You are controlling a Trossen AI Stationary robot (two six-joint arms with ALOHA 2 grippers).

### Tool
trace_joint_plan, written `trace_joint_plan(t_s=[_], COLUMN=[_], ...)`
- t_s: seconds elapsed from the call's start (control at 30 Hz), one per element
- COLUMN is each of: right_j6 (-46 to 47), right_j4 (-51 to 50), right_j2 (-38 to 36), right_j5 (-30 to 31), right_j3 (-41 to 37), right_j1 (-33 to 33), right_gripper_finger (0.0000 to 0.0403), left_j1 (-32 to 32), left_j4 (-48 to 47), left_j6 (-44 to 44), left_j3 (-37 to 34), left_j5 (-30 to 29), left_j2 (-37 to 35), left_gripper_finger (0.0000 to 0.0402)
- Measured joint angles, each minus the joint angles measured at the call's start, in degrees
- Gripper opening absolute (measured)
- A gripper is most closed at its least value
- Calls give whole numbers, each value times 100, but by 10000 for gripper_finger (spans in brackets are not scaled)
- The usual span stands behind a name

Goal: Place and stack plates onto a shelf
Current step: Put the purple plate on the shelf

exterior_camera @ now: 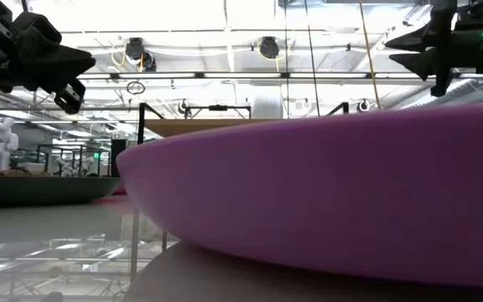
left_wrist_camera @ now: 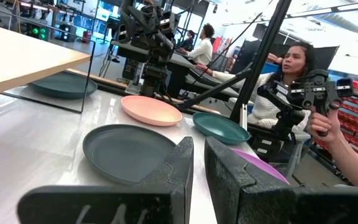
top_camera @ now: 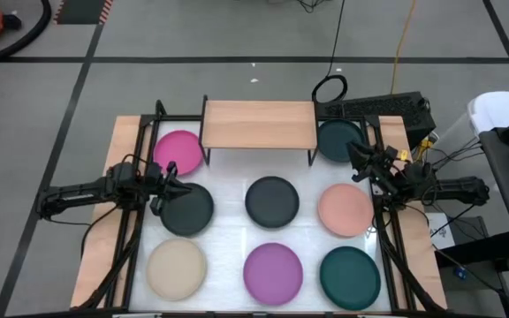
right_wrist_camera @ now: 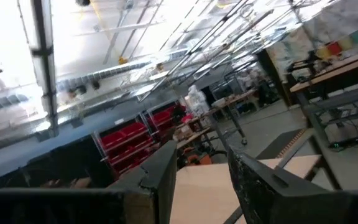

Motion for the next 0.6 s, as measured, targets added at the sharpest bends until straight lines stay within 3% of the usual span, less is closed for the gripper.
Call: trace_joint_plan(t_s=[0.23, 0.43, 0.6], right_j6=[-247, -167, -220], right_j4=[464, 206, 112], right_j2=[480, 1401, 2599], right_j5=[-1368, -1757, -1839], right_j3=[150, 688, 1279], right_j1=[0, 4, 19], right_gripper_finger=[128, 128, 128], left_j1=[2, 0, 0], left_j4=[0, 2, 2], left_j6=[0, 0, 0], left_j3=[-2, -2, 0], left_j5=[0, 0, 0], left_j2=[0, 0, 0], left_gripper_finger=[44, 44, 44])
